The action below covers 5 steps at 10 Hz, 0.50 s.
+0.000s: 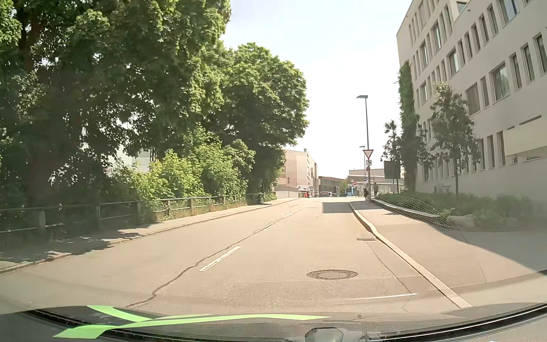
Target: Follow the waypoints while adhering to traffic rules and regulations
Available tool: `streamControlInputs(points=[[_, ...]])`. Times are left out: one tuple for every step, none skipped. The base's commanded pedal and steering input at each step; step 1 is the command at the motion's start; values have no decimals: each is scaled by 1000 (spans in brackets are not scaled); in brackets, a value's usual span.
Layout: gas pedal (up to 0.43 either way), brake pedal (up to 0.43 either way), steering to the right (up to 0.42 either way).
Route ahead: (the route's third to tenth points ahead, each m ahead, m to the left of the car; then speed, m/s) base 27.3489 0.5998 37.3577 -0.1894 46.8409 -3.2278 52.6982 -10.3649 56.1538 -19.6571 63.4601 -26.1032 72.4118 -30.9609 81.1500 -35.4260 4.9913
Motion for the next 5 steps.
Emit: streamControlInputs(points=[[220,0,17],[189,0,17],[189,0,17],[177,0,18],[177,0,19]])
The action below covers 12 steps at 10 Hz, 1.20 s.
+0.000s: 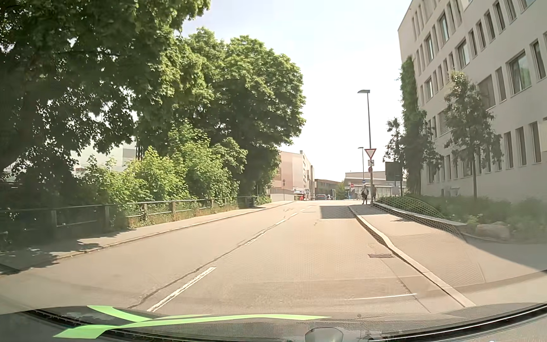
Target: Follow the waypoints while adhering to traffic rules and regulations
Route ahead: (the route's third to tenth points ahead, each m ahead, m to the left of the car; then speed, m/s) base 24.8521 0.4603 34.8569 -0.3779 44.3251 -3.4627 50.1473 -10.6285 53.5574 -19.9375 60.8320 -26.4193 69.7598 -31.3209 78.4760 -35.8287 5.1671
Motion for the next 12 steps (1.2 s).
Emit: streamControlInputs(points=[[177,0,19],[169,0,20],[157,0,22],[157,0,23],[157,0,23],[138,0,19],[138,0,15],[138,0,15],[138,0,15],[130,0,14],[130,0,13],[118,0,15]])
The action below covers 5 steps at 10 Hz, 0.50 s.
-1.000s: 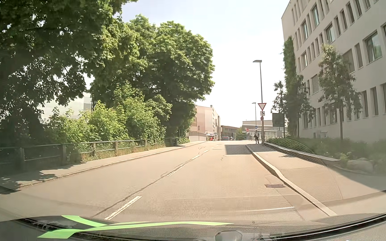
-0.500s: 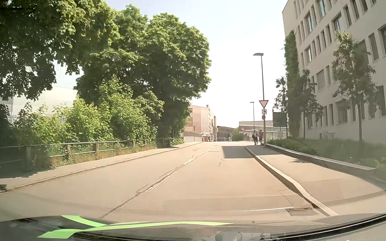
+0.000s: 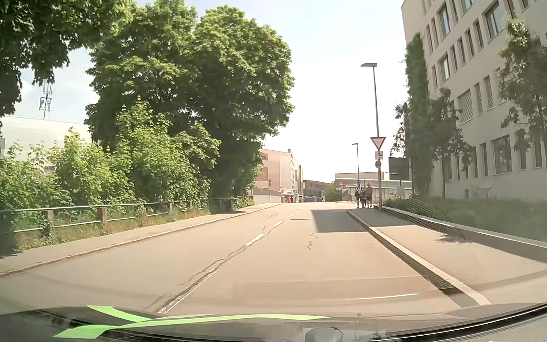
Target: Follow the waypoints while adhering to traffic rules and regulations
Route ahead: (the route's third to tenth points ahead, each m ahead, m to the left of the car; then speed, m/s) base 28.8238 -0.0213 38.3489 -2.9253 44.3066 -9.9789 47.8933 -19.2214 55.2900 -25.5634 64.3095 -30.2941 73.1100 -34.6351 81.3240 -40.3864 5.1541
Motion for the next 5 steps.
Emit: streamControlInputs(points=[[118,0,19],[118,0,19],[118,0,15],[118,0,14],[110,0,15]])
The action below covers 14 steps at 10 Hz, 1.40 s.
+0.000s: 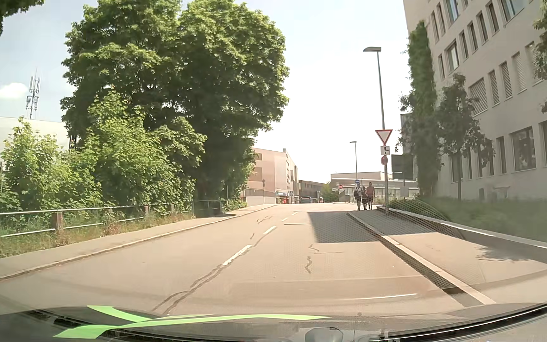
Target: Follow the waypoints while adhering to traffic rules and regulations
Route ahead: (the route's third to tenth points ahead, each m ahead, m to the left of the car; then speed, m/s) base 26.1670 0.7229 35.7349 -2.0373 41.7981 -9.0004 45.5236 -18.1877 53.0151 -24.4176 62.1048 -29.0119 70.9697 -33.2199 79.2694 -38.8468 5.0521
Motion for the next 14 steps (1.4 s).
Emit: streamControlInputs(points=[[110,0,17],[110,0,17],[110,0,16],[98,0,15],[98,0,15],[98,0,15],[98,0,15],[98,0,15],[98,0,16],[98,0,17],[87,0,19],[87,0,20],[79,0,19],[67,0,19]])
